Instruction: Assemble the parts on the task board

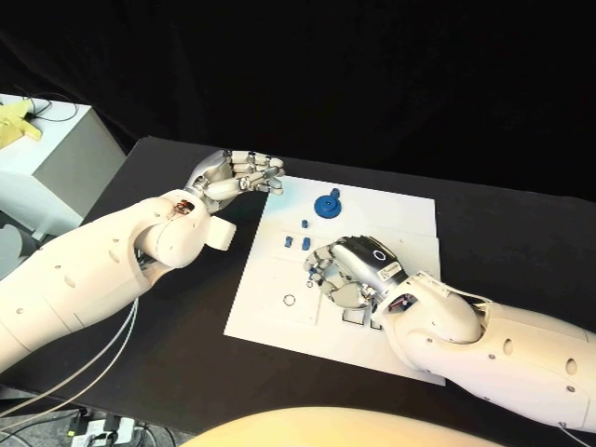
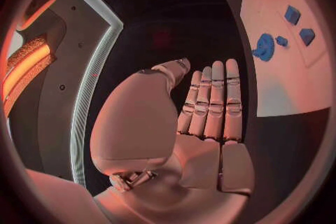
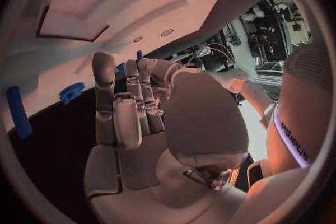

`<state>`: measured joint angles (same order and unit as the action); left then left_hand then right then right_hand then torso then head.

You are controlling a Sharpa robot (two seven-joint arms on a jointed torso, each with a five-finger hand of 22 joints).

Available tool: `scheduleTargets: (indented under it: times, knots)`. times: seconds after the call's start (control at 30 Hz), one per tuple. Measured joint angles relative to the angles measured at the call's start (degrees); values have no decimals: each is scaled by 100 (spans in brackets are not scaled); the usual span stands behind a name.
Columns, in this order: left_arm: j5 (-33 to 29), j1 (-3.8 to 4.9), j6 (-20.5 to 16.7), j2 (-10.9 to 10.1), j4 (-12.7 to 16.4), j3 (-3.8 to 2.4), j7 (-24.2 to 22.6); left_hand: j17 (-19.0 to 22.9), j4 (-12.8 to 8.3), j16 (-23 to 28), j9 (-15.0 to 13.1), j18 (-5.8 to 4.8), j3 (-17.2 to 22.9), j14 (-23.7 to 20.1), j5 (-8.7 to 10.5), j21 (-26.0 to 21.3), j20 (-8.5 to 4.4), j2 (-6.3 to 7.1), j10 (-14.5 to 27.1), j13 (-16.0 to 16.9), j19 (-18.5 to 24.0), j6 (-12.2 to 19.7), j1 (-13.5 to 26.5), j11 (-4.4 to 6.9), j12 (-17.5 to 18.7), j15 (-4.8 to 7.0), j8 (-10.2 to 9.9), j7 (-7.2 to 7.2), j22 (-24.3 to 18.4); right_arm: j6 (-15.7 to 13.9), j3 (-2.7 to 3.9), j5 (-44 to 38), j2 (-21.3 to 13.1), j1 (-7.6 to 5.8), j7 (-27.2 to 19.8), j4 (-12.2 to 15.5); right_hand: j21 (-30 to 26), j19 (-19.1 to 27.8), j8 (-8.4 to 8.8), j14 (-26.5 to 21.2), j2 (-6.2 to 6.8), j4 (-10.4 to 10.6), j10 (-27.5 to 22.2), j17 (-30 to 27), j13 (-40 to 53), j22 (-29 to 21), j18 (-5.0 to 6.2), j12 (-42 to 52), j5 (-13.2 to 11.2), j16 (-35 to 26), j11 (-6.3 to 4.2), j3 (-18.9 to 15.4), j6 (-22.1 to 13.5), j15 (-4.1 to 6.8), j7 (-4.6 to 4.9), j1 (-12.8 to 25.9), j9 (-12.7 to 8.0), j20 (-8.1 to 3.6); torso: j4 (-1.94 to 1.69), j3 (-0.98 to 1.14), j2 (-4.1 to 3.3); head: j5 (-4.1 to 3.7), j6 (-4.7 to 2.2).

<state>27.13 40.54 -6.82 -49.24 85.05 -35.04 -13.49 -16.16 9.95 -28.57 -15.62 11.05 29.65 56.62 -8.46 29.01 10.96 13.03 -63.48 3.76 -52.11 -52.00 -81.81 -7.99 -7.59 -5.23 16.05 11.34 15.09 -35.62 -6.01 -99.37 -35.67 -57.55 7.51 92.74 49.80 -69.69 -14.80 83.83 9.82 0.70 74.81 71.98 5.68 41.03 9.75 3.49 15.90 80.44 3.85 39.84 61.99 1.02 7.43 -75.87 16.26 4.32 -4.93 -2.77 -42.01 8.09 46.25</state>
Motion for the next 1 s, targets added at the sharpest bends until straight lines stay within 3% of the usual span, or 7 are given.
scheduleTargets:
  times: [0.3, 1.0]
  knots:
    - [0, 0, 0, 19, -2, -1, 0, 0, 0, 0, 0, 0, 0, 0, 0, 0, 0, 0, 0, 0, 0, 0, 0, 0, 0, 0, 0, 0, 0, 1, -13, -121, 52, 43, 61, -28, 0, 0, 3, 0, -1, 0, 0, -1, -3, -10, 0, -1, 1, 0, 0, -1, -2, 0, 2, -1, 1, 0, 3, 2, 2, 68, 54]
    - [0, 0, 1, 32, -9, -2, 4, -14, 0, 28, 9, 0, 0, 0, 0, 0, 0, -24, 0, 0, 0, 0, -24, 0, 29, 0, 0, 0, -5, 20, -30, -199, 54, 58, 104, -60, -24, 0, -5, 1, -9, -8, 0, 13, 1, -21, 0, -6, -19, 25, 0, 26, -9, -1, 9, -10, 37, 0, 4, 0, 2, 110, 124]
